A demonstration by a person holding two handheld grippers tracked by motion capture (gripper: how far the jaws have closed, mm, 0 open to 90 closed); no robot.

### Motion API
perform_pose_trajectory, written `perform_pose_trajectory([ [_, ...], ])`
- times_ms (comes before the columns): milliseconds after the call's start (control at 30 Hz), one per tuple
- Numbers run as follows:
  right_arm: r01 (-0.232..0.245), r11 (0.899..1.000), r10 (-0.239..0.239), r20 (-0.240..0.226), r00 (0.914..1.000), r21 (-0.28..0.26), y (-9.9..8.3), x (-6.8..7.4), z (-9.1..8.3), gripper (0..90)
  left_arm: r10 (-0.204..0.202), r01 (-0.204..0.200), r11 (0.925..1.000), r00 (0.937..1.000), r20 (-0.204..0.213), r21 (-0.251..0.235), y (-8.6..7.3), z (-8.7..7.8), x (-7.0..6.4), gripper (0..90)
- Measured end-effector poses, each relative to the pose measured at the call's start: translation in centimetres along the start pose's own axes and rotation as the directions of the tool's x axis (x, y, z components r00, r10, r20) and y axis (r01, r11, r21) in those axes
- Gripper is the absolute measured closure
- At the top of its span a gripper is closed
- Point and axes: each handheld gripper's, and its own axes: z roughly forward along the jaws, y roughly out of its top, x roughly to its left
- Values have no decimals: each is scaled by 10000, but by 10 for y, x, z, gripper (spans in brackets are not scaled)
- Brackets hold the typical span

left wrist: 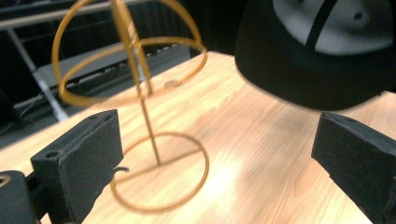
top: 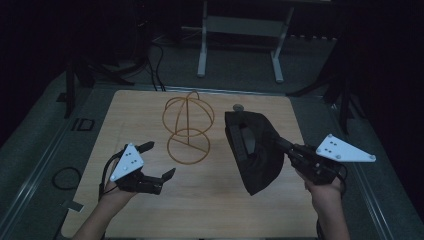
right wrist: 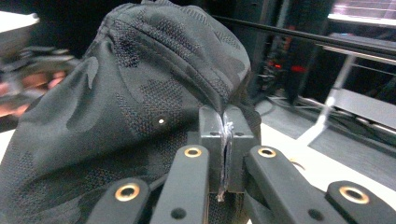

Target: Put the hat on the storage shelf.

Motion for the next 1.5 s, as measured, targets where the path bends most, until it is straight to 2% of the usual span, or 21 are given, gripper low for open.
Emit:
perform_pose_trajectory([
  [133,62,10000,-64,408,9991,38,5,-8,10,889,-534,534,9986,9981,-312,7,-24,-6,3,25],
  [200,46,10000,-46,641,9979,7,10,-13,20,888,-615,622,9980,9966,-553,117,-35,-8,4,25],
  [300,-21,10000,22,742,9972,-18,14,-16,28,888,-697,715,9973,9933,-926,162,-51,-12,2,25],
  [367,-101,9999,102,856,9963,-17,20,-19,37,888,-746,759,9971,9899,-1205,61,-62,-15,1,25],
  [433,-85,10000,87,916,9958,-25,26,-22,46,889,-797,832,9964,9858,-1480,177,-71,-17,0,25],
  [467,-85,10000,87,916,9958,-25,26,-22,46,889,-797,832,9964,9858,-1480,177,-71,-17,0,25],
  [500,-94,10000,96,1006,9949,-24,29,-23,50,888,-945,979,9951,9811,-1686,115,-81,-18,0,25],
  [533,-6,10000,-1,1158,9933,63,38,-25,65,888,-1136,1178,9930,9772,-1796,127,-89,-19,0,25],
  [600,31,9998,-50,1132,9936,175,43,-24,76,888,-1262,1331,9908,9740,-1879,243,-97,-19,0,25],
  [633,31,9998,-50,1132,9936,175,43,-24,76,888,-1262,1331,9908,9740,-1879,243,-97,-19,0,25],
  [733,123,9993,-160,1090,9939,345,49,-20,93,888,-1368,1439,9893,9708,-1971,222,-104,-23,1,25],
  [900,127,9987,-164,781,9968,487,58,-13,115,888,-1478,1531,9882,9644,-2194,72,-112,-33,3,25],
  [1033,328,9969,-369,573,9977,712,63,-4,130,888,-1631,1683,9857,9618,-2196,49,-116,-34,5,25],
  [1300,413,9922,-399,-136,9991,1173,65,10,156,888,-1517,1552,9879,9664,-2075,4,-117,-33,5,25],
  [1500,474,9874,-382,-629,9973,1510,61,18,177,887,-1583,1612,9869,9656,-2063,-26,-119,-34,6,26],
])
